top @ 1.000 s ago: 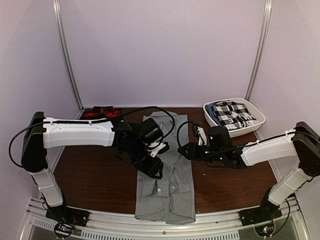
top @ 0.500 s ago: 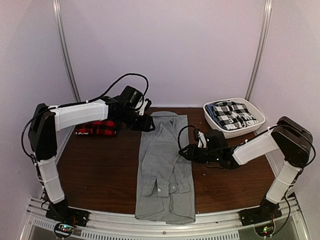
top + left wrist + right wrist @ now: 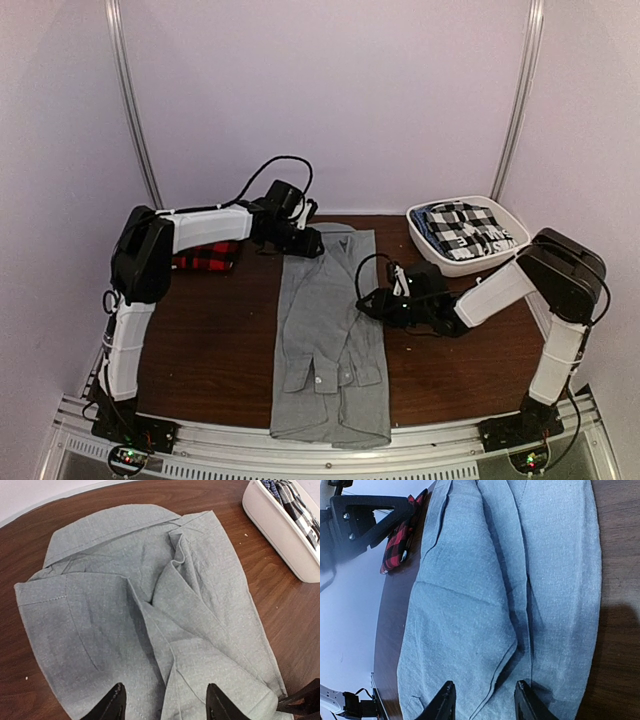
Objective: Fold and stack the long sleeve shirts
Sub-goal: Adjust the sleeve of the rectangle-folded shirt.
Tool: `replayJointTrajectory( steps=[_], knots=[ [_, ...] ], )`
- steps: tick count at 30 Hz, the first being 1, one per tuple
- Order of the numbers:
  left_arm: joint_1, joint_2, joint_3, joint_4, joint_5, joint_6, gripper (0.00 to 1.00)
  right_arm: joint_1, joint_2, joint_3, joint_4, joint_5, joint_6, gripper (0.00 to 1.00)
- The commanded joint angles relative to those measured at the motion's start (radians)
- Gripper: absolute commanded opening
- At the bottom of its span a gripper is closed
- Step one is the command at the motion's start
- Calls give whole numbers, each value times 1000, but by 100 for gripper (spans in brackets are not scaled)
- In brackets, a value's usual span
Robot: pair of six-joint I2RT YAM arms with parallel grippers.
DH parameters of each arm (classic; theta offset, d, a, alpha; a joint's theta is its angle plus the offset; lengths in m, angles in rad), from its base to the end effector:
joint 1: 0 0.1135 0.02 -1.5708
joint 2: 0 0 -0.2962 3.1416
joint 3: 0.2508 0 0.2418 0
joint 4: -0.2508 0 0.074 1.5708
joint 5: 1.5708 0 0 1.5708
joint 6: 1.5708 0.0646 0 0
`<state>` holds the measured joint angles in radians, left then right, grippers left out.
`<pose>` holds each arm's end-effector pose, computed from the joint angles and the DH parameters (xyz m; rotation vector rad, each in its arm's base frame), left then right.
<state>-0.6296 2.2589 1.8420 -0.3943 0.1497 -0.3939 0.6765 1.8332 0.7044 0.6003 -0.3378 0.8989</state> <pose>0.4320 -0.3267 0.2023 0.3643 2.4470 -0.6451 0.2734 0.2470 0.1455 0.0320 2.3471 1.2316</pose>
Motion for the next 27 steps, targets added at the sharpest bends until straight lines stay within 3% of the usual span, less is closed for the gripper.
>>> replayJointTrajectory(
  steps=[1,11,22,24,27],
  knots=[
    [10,77,83,36,30,20,56,-7,36,32,46,-14,20,41],
    [12,172,188,37,67,-7,45,-17,55,41,66,-18,34,40],
    [14,185,215,34,91,-14,5,-23,80,90,52,-36,26,31],
    [16,185,221,23,82,-13,5,-23,81,95,49,-37,24,29],
    [20,180,222,1,61,-16,17,-25,76,89,45,-31,23,27]
  ],
)
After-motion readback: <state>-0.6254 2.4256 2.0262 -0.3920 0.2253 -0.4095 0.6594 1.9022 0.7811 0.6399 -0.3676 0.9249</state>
